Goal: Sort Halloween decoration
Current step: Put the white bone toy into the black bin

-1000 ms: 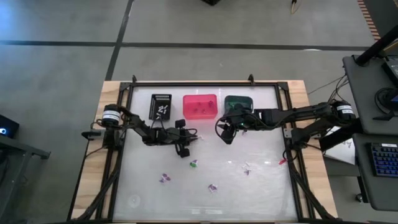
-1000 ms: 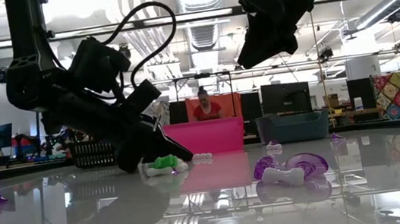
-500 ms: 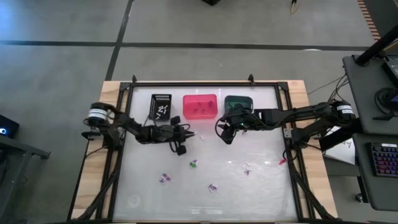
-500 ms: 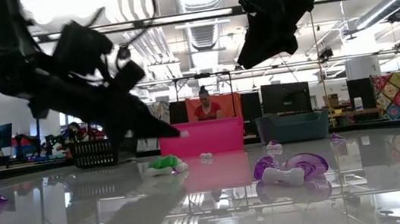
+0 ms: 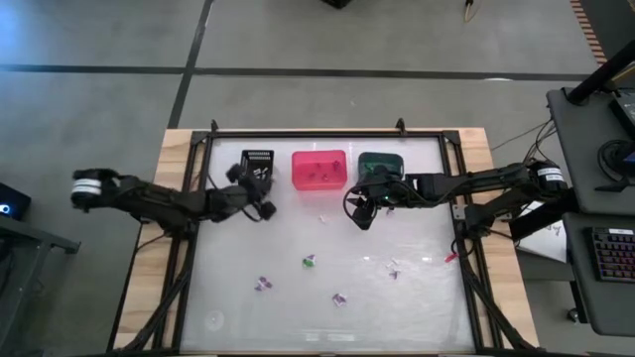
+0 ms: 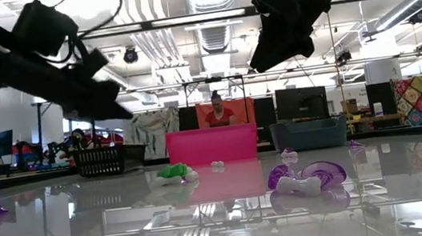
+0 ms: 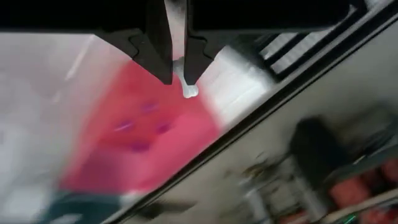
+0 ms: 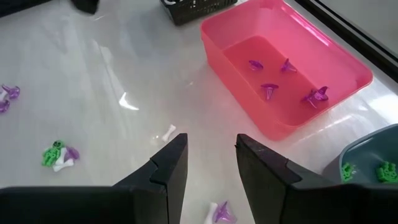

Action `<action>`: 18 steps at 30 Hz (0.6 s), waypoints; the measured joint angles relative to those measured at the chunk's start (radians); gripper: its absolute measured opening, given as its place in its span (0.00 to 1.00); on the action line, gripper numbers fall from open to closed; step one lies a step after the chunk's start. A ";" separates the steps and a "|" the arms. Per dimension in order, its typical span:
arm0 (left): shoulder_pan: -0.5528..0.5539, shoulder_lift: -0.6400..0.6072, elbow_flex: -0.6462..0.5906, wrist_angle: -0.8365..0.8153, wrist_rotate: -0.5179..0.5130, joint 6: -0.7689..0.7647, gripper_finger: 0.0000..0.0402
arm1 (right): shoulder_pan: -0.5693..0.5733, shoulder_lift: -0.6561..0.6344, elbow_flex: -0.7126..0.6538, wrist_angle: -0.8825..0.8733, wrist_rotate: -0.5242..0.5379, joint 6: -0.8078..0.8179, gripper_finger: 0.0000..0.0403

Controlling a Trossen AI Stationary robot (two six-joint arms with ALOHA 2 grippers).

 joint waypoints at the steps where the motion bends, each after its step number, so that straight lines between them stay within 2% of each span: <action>1: 0.025 -0.026 0.000 -0.055 -0.009 -0.023 0.00 | 0.000 0.000 0.000 0.001 0.000 0.000 0.32; 5: 0.147 -0.088 0.000 -0.234 0.000 -0.106 0.00 | 0.000 0.000 0.000 0.001 0.000 0.000 0.32; 9: 0.243 -0.106 0.000 -0.263 0.083 -0.121 0.01 | 0.000 0.000 0.000 0.001 0.000 0.006 0.32; 18: 0.285 -0.097 0.018 -0.279 0.102 -0.122 0.12 | 0.000 0.000 0.000 0.001 0.000 0.034 0.32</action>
